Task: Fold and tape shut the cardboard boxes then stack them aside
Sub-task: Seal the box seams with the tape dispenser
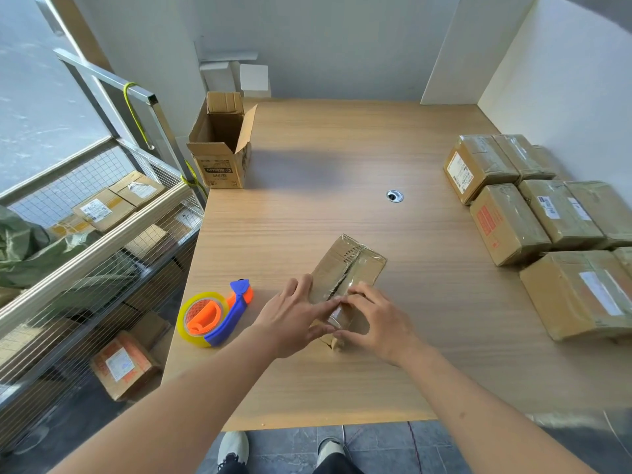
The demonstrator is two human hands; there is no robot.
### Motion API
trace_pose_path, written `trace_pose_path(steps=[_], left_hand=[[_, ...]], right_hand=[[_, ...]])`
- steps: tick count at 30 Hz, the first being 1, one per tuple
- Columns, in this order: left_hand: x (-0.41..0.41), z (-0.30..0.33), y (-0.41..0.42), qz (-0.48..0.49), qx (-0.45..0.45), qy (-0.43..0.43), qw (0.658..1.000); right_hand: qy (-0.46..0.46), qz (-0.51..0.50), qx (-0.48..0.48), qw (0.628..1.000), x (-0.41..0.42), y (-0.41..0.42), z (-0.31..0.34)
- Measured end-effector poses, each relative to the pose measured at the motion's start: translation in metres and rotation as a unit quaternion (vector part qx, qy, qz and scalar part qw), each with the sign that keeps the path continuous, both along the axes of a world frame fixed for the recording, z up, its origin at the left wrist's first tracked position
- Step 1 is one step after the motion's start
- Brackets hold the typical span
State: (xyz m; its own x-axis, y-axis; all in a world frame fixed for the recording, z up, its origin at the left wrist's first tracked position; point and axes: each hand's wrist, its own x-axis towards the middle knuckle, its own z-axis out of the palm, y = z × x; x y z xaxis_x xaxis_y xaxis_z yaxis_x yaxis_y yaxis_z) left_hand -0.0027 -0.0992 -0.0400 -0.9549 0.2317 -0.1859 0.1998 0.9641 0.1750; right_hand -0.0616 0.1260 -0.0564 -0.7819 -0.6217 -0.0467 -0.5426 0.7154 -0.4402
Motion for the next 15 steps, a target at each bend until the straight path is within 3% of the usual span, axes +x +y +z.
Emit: trace_pose_path(steps=[3, 15], left_hand=[[-0.006, 0.002, -0.003, -0.019, -0.005, -0.008, 1.0], [-0.012, -0.013, 0.0, 0.004, -0.003, 0.06, 0.998]], right_hand=[[-0.04, 0.025, -0.009, 0.999, -0.006, -0.004, 0.004], [-0.022, 0.062, -0.029, 0.997, -0.022, 0.006, -0.011]])
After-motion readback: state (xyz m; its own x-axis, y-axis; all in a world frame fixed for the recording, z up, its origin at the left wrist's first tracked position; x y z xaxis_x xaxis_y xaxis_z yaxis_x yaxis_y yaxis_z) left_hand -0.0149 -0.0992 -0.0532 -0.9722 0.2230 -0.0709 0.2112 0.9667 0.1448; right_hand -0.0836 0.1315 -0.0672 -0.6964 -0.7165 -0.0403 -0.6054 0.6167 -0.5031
